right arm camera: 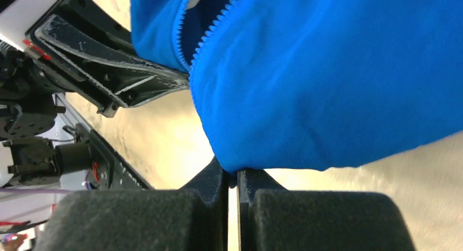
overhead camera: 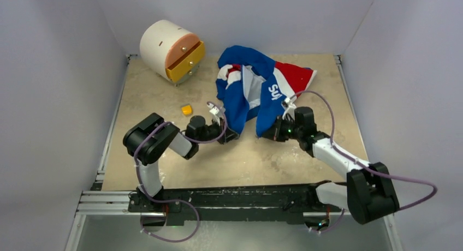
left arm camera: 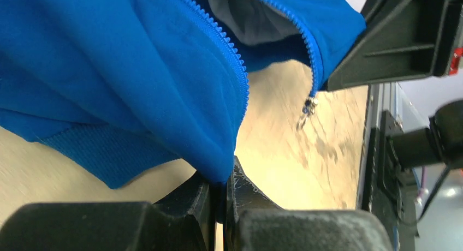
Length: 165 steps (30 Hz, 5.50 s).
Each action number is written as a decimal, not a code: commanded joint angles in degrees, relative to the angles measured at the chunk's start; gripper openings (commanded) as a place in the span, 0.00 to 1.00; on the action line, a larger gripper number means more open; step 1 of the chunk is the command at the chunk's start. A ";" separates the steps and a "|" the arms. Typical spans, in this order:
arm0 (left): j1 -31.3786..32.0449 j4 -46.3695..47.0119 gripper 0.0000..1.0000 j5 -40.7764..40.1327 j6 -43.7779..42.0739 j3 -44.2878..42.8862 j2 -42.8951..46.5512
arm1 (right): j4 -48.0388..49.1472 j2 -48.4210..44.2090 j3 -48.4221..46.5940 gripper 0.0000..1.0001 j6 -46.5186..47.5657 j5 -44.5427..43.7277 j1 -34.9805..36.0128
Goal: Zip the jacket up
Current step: Pick up the jacket from the center of the board, then insert the zipper into the jacket.
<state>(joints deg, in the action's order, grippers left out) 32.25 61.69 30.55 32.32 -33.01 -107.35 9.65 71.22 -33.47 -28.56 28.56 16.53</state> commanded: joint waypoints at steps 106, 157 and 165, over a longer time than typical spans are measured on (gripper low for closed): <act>5.60 37.11 0.00 -8.48 10.10 3.07 21.77 | 31.60 -23.08 2.59 0.00 -10.39 -1.49 12.82; 7.89 37.19 0.00 -1.02 17.28 -6.45 30.27 | 60.60 -14.62 -2.49 0.00 -24.86 1.96 12.82; 7.88 37.19 0.00 -2.28 16.07 -6.12 30.90 | 61.51 -14.70 -1.98 0.00 -25.93 2.89 12.82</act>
<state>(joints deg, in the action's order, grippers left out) 39.88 84.86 29.32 48.93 -37.32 -78.98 65.82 56.99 -32.88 -53.39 29.82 29.50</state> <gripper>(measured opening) 0.060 0.027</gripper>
